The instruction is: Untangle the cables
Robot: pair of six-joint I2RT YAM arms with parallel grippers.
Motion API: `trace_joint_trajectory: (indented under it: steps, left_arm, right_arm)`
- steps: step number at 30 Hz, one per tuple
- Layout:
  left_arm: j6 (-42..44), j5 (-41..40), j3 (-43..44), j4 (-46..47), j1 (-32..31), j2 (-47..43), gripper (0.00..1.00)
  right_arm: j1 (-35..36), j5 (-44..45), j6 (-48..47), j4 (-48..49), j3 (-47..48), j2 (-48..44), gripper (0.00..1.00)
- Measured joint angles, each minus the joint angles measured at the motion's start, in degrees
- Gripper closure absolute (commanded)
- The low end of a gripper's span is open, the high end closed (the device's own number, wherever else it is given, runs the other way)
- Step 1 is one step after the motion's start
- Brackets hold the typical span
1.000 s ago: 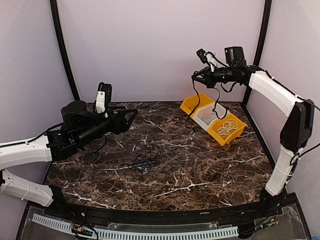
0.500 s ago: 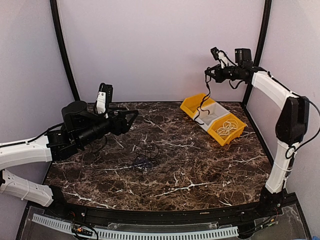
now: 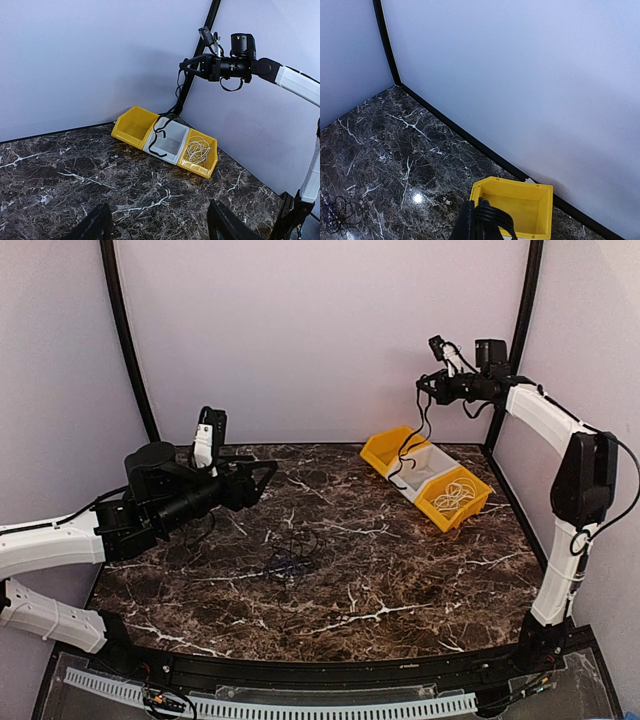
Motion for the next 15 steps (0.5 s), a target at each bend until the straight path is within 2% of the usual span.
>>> trace_joint_trajectory:
  steps: [15]
  left_arm:
    - [-1.16, 0.35, 0.0, 0.09, 0.0, 1.29, 0.32]
  right_arm:
    - [-3.1, 0.26, 0.72, 2.84, -0.24, -1.42, 1.0]
